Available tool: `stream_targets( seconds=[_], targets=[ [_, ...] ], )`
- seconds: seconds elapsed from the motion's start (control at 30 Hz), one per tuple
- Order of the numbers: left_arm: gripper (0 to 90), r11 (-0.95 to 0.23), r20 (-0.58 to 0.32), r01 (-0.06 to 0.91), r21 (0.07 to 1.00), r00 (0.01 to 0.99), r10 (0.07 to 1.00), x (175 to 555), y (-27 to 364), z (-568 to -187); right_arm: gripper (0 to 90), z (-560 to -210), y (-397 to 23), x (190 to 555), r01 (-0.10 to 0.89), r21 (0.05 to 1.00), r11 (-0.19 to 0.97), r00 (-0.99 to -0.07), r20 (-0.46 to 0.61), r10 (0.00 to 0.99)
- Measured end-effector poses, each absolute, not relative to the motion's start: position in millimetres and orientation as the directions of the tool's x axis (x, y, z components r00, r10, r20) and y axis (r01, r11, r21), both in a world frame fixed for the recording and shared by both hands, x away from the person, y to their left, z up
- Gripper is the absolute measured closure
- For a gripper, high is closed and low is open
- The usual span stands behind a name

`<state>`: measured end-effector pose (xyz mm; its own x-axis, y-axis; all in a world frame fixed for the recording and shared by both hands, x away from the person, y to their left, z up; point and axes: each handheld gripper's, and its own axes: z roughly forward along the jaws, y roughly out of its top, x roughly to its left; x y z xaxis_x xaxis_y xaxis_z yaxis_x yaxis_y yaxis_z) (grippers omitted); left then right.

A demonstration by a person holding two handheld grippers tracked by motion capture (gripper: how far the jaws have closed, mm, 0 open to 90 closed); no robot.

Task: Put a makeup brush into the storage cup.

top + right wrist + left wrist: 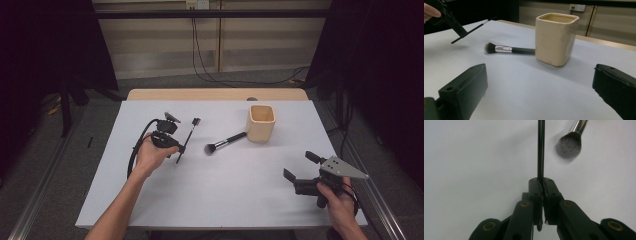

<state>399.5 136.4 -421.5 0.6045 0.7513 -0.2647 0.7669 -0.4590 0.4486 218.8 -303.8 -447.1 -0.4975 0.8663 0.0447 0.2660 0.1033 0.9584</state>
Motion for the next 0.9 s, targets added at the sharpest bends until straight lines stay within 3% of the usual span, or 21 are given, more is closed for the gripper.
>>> stream_targets(
  seconds=[0.47,0.9],
  targets=[
    [86.4,-0.412,-0.234,0.656,0.632,0.668,0.706,382,136,-413,0.0,-447,-302,218,0.260,0.961,0.097,-0.511,0.052,0.858],
    [86.4,-0.353,-0.201,0.574,0.739,0.688,0.697,367,145,-415,0.0,-447,-299,218,0.266,0.961,0.076,-0.522,0.077,0.849]
  ],
)
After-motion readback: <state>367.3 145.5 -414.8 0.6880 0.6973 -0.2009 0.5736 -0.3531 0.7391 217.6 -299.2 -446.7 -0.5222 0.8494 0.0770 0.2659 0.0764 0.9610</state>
